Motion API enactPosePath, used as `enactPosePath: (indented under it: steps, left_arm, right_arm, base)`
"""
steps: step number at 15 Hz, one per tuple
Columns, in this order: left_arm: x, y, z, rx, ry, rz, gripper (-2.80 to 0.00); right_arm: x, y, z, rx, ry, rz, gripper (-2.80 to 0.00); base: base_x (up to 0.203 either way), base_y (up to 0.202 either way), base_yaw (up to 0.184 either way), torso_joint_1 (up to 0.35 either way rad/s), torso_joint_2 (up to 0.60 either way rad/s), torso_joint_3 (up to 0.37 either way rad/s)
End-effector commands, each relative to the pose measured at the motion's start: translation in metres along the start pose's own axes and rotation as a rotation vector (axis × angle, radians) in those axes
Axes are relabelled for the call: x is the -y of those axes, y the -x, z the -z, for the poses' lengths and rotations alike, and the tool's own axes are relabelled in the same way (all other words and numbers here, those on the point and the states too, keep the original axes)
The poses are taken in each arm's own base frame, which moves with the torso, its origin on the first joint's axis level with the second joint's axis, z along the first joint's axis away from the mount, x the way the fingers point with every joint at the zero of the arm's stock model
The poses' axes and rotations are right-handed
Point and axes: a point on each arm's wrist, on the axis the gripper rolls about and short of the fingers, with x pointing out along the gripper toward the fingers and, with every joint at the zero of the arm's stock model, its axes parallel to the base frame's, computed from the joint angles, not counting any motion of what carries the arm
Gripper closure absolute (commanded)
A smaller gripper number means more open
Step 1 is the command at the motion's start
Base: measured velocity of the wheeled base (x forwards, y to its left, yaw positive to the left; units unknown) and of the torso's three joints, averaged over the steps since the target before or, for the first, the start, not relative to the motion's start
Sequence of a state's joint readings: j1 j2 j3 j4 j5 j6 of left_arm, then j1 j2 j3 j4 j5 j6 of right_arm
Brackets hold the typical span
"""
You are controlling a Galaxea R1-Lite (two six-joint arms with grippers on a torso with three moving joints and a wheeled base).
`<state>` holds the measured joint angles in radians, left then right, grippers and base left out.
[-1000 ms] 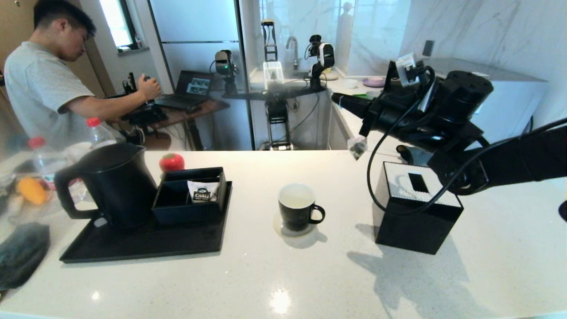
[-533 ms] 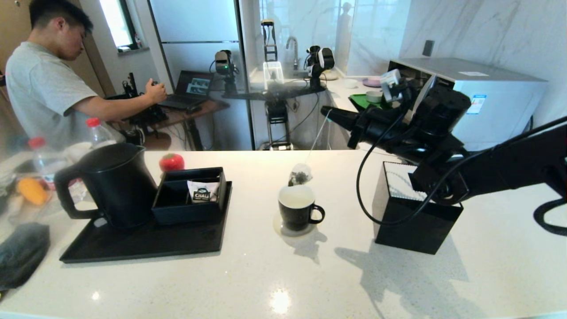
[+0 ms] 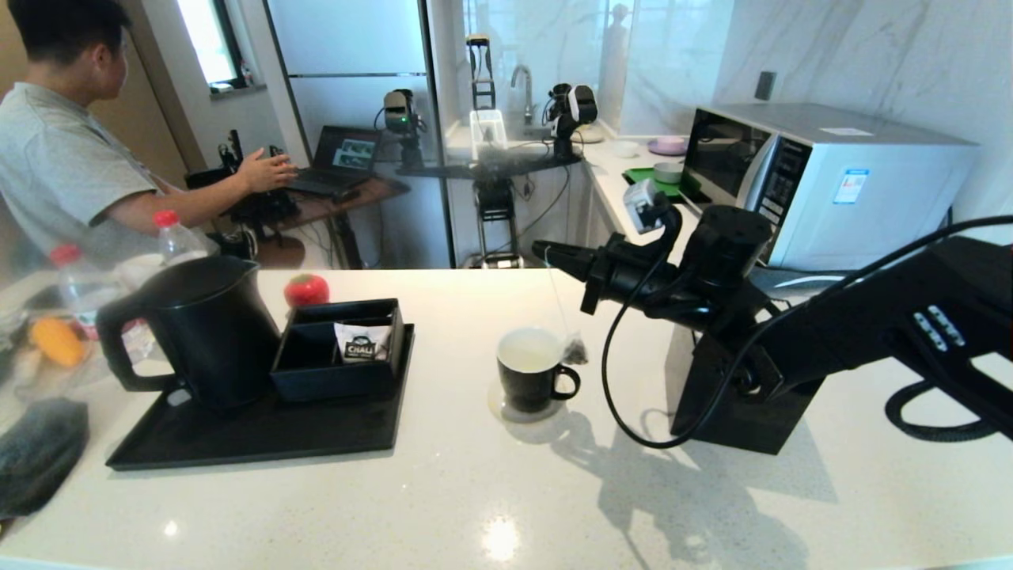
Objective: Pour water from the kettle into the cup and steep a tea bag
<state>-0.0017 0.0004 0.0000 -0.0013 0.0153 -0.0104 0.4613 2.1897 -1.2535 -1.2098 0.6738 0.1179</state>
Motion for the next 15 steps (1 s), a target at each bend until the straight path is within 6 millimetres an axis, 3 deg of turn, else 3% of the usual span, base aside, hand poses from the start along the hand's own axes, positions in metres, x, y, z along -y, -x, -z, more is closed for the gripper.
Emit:
enactPosePath:
  steps: [1, 10, 15]
  left_arm:
    - [0.0, 0.0, 0.0, 0.001, 0.0, 0.0, 0.0]
    - [0.0, 0.0, 0.0, 0.001, 0.0, 0.0, 0.0]
    - [0.0, 0.0, 0.0, 0.001, 0.0, -0.002, 0.0]
  right_arm:
    - [0.0, -0.002, -0.001, 0.007, 0.004, -0.009, 0.0]
    - [-0.003, -0.018, -0.031, 0.054, 0.034, -0.037, 0.0]
    - [-0.003, -0.015, -0.009, 0.014, 0.003, -0.03, 0.0]
  base:
    - [0.0, 0.0, 0.0, 0.0, 0.0, 0.0]
    - [0.0, 0.0, 0.0, 0.0, 0.0, 0.0]
    - [0.0, 0.0, 0.0, 0.0, 0.0, 0.0]
